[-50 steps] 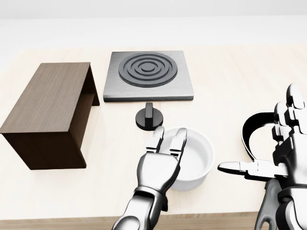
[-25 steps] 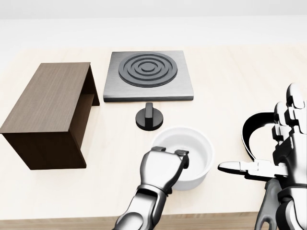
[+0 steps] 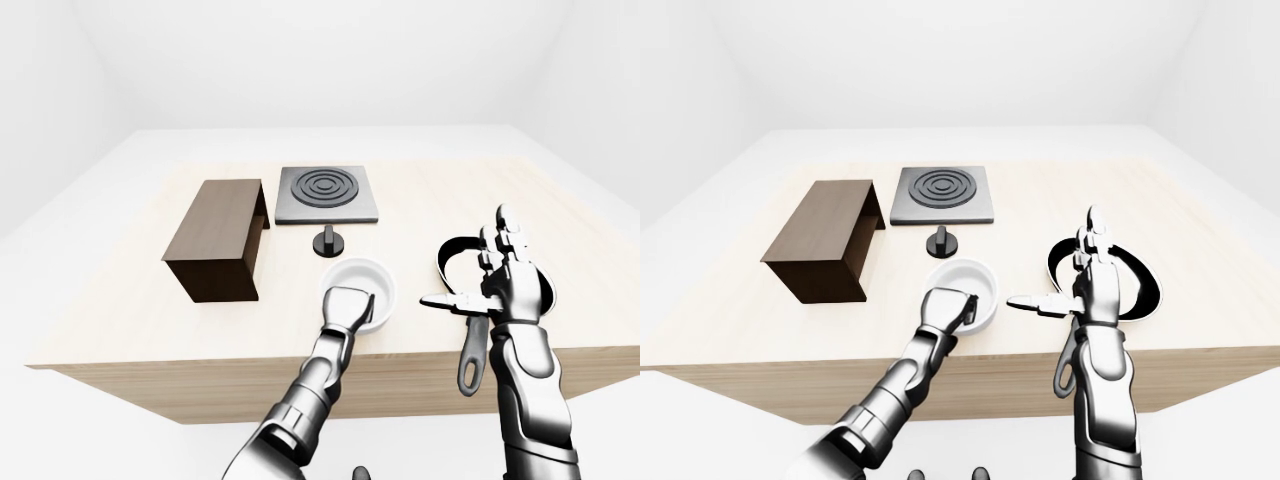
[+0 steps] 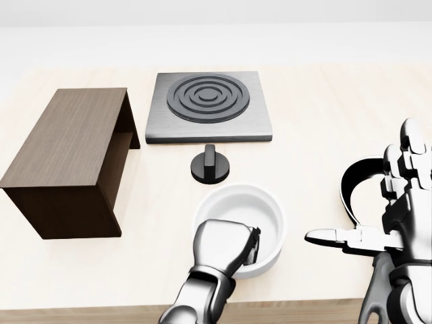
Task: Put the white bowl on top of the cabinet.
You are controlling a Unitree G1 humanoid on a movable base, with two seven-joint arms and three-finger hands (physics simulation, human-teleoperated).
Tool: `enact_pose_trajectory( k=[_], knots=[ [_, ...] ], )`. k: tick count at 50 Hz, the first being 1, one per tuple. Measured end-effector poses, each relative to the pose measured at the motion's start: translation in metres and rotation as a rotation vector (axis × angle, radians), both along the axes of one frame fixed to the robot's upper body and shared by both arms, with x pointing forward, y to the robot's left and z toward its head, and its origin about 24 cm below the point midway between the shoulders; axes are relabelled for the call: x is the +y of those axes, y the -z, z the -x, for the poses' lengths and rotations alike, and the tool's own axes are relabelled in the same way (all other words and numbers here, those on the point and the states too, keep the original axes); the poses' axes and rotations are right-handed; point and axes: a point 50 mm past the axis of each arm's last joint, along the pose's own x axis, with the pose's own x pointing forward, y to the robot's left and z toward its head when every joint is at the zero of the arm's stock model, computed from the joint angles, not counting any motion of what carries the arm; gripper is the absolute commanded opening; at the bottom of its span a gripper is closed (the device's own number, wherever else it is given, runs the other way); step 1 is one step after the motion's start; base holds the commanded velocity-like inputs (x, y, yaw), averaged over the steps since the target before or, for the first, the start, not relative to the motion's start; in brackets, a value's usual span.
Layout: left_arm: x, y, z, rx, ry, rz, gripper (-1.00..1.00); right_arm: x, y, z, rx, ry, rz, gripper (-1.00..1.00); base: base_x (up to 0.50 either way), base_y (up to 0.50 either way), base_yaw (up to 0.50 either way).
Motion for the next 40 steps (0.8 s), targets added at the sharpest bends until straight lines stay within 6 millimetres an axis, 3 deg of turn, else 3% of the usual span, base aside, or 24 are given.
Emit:
enact_pose_trajectory(
  k=[13,25,40],
  knots=[
    [0.014,-0.014,-0.01,-0.027,-0.037,0.013,-1.0,0.002,0.002,-0.001,0.008,-0.006,0.002,1.0,0.0,0.0,0.0],
    [0.024,-0.042,-0.03,-0.076,-0.061,0.034,-1.0,0.007,0.006,-0.003,0.029,-0.019,0.008,1.0,0.0,0.0,0.0],
    [0.032,-0.073,-0.04,-0.124,-0.065,0.053,-1.0,0.013,0.012,-0.004,0.053,-0.034,0.015,1.0,0.0,0.0,0.0]
  ],
)
